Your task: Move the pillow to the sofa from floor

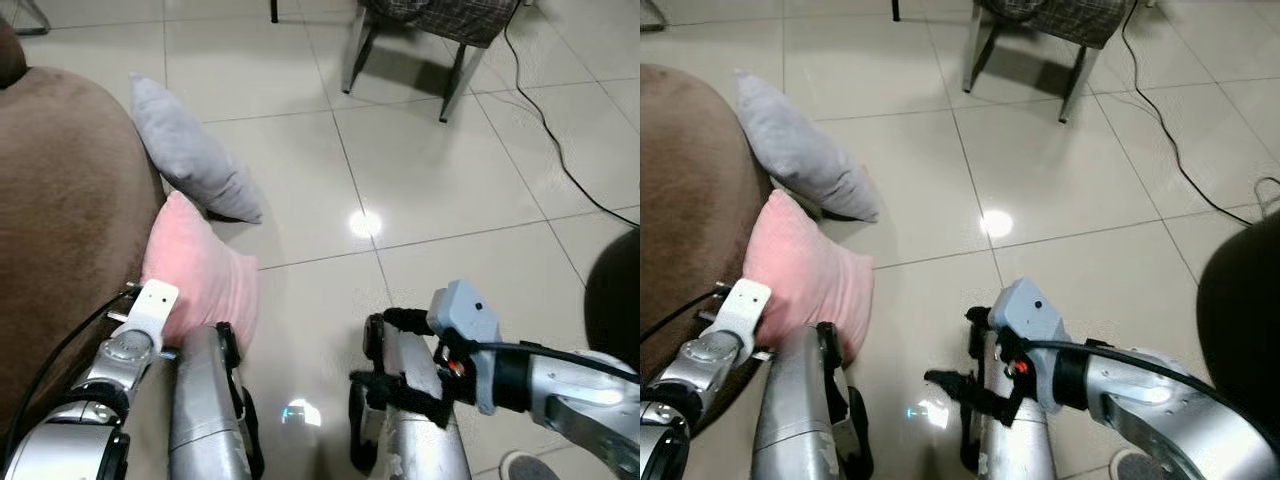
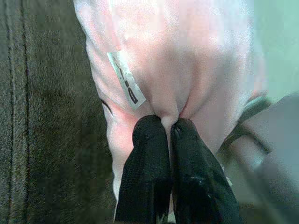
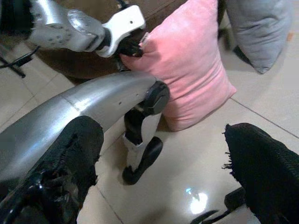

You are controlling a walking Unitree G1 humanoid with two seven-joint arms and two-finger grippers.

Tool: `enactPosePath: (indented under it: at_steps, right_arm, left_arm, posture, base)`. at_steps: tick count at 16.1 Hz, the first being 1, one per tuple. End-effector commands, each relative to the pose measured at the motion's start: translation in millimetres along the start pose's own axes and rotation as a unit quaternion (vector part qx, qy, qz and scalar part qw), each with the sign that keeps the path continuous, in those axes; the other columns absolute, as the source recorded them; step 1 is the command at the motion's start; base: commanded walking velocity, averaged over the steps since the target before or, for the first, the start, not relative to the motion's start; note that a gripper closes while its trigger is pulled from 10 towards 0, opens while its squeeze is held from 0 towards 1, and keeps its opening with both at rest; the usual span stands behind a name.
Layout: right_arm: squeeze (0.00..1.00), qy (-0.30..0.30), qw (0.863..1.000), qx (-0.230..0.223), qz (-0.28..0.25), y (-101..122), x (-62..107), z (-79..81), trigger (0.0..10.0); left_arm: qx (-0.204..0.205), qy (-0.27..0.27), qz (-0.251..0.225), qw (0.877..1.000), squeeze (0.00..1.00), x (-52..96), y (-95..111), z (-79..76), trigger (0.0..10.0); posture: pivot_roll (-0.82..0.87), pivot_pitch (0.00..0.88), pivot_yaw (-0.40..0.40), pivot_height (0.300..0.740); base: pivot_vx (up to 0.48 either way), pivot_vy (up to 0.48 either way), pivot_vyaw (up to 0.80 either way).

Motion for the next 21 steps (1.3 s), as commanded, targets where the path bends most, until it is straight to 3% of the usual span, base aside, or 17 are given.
enactPosePath:
  at_steps: [1, 3, 7, 9, 10, 12, 13, 15, 16, 17, 19, 21]
  right_arm:
    - [0.0, -0.019, 1.0, -0.004, -0.008, -2.4, -2.2, -3.6, 10.0]
    - [0.0, -0.063, 0.997, -0.021, -0.038, -2.2, -4.3, -12.9, 10.0]
    - [0.0, -0.173, 0.975, -0.059, -0.124, 3.0, -10.0, -36.8, 10.0]
    - [0.0, -0.188, 0.97, -0.065, -0.139, 5.3, -11.4, -40.7, 10.0]
    - [0.0, -0.21, 0.961, -0.067, -0.167, 12.0, -12.6, -44.7, 10.0]
    - [0.0, -0.223, 0.954, -0.073, -0.188, 17.0, -12.4, -47.7, 10.0]
    - [0.0, -0.255, 0.932, -0.084, -0.242, 30.1, -5.0, -57.1, 10.0]
    - [0.0, -0.277, 0.922, -0.083, -0.256, 34.0, -1.1, -64.0, 10.0]
    - [0.0, -0.293, 0.917, -0.08, -0.259, 34.2, 1.1, -69.2, 10.0]
    - [0.0, -0.298, 0.916, -0.075, -0.258, 33.9, 2.0, -70.0, 10.0]
    - [0.0, -0.321, 0.91, -0.065, -0.255, 32.7, 4.2, -75.2, 10.0]
    - [0.0, -0.34, 0.901, -0.072, -0.258, 29.8, 5.3, -80.3, 10.0]
  left_arm:
    - [0.028, -0.035, -0.031, 0.998, 0.0, -0.9, 9.6, -15.8, 0.0]
    - [0.055, -0.05, -0.093, 0.993, 0.0, -0.5, 32.7, -16.1, 0.0]
    - [0.166, -0.063, -0.252, 0.951, 0.0, 14.1, 100.3, 1.8, 0.0]
    - [0.183, -0.055, -0.272, 0.943, 0.0, 19.0, 111.1, 8.5, 0.0]
    - [0.206, -0.036, -0.327, 0.922, 0.0, 39.7, 134.1, 21.5, 0.0]
    - [0.214, -0.027, -0.363, 0.906, 0.0, 57.1, 147.9, 28.6, 0.0]
    - [0.24, -0.016, -0.411, 0.879, 0.0, 87.5, 170.6, 34.8, 0.0]
    - [0.247, -0.005, -0.44, 0.863, 0.0, 112.9, 186.2, 33.5, 0.0]
    - [0.242, -0.001, -0.442, 0.864, 0.0, 123.6, 192.9, 24.0, 10.0]
    - [0.237, -0.001, -0.44, 0.866, 0.0, 126.4, 193.6, 20.7, 10.0]
    - [0.173, 0.002, -0.441, 0.881, 0.0, 134.2, 189.5, -3.0, 10.0]
    - [0.173, 0.021, -0.411, 0.895, 0.0, 130.1, 176.1, -9.8, 10.0]
  posture:
    - [-0.11, 0.168, -0.019, 0.532]
    - [-0.08, 0.12, -0.006, 0.532]
    - [-0.03, 0.058, 0.045, 0.532]
    - [-0.03, 0.029, 0.049, 0.532]
    - [-0.02, 0.0, 0.051, 0.532]
    - [-0.02, 0.0, 0.049, 0.532]
    - [-0.02, 0.0, 0.041, 0.537]
    - [-0.01, 0.0, 0.044, 0.552]
    - [-0.01, 0.0, 0.056, 0.567]
    - [-0.01, 0.0, 0.056, 0.572]
    - [-0.01, 0.0, 0.066, 0.592]
    - [-0.01, 0.0, 0.056, 0.607]
  base:
    - [0.0, 0.0, 0.0]
    - [0.0, 0.0, 0.0]
    - [0.0, 0.0, 0.0]
    - [0.0, 0.0, 0.0]
    - [0.0, 0.0, 0.0]
    - [0.0, 0.0, 0.0]
    - [0.0, 0.0, 0.0]
    - [0.0, 0.0, 0.0]
    - [0.0, 0.0, 0.0]
    - [0.0, 0.0, 0.0]
    - [0.0, 0.0, 0.0]
    - [0.0, 0.0, 0.0]
Point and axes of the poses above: a point about 5 cm out from each wrist's last joint towards the gripper, its own x axis pointing back from the gripper into the wrist, its own y axis along the axis of the wrist's last joint, z = x × y, the point moved 3 cm from there along -x, pointing out of the wrist towards the gripper, and after that the axes turned 13 degrees about -x, right-handed, at the moved point
